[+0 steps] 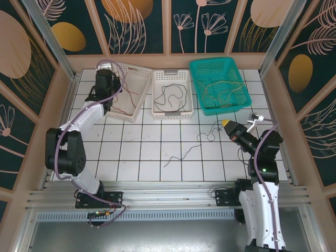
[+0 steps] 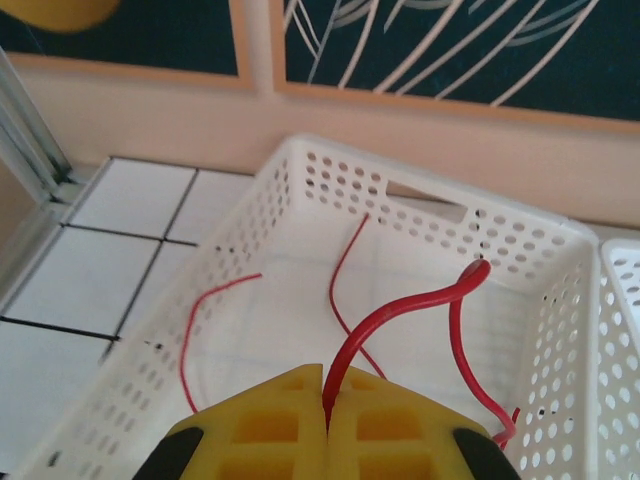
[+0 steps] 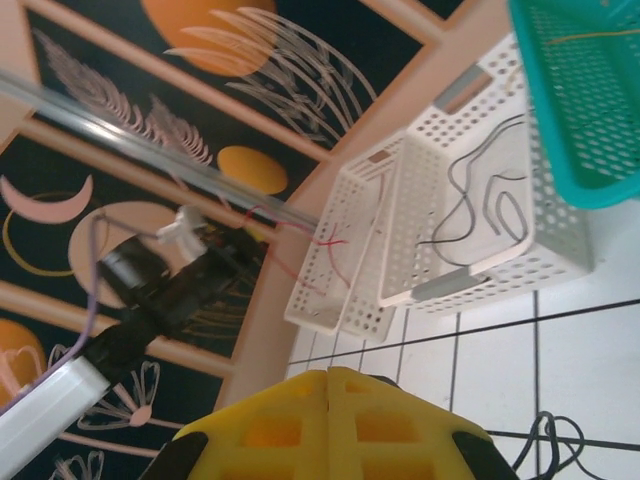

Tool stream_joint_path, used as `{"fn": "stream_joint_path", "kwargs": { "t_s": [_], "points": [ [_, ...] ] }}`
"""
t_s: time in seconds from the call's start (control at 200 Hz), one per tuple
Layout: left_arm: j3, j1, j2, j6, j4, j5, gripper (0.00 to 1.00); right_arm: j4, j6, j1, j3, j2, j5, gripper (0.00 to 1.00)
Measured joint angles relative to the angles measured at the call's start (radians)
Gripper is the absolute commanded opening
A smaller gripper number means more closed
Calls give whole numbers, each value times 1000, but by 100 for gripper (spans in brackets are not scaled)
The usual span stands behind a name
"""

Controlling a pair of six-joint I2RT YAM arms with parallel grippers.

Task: Untangle the cables

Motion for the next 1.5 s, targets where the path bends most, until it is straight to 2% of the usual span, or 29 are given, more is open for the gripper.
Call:
{"fn": "stream_joint_path", "kwargs": {
  "t_s": [0.31, 0.51, 0.666, 0.861, 1.026, 1.186, 1.331, 1.501],
  "points": [
    [18, 12, 162, -77, 44, 18, 0, 3, -44, 71, 189, 1, -3, 0],
    [38, 21, 211, -117, 44, 23, 32, -10, -59, 84, 277, 29, -2, 0],
    [47, 21, 211, -130, 44, 31, 39, -10, -55, 87, 357, 88, -2, 0],
    [72, 21, 201, -142, 32, 53, 61, -5, -45, 93, 510, 203, -3, 0],
    [114, 21, 132, -159, -21, 101, 79, 5, -40, 127, 666, 331, -3, 0],
    [129, 21, -13, -171, -51, 154, 98, -8, -57, 192, 845, 472, 10, 0],
    [113, 21, -155, -174, -69, 184, 99, -38, -92, 243, 1014, 605, 35, 0],
    [-76, 21, -373, -182, -34, 186, 98, -82, -128, 273, 1234, 790, 47, 0]
  ]
}}
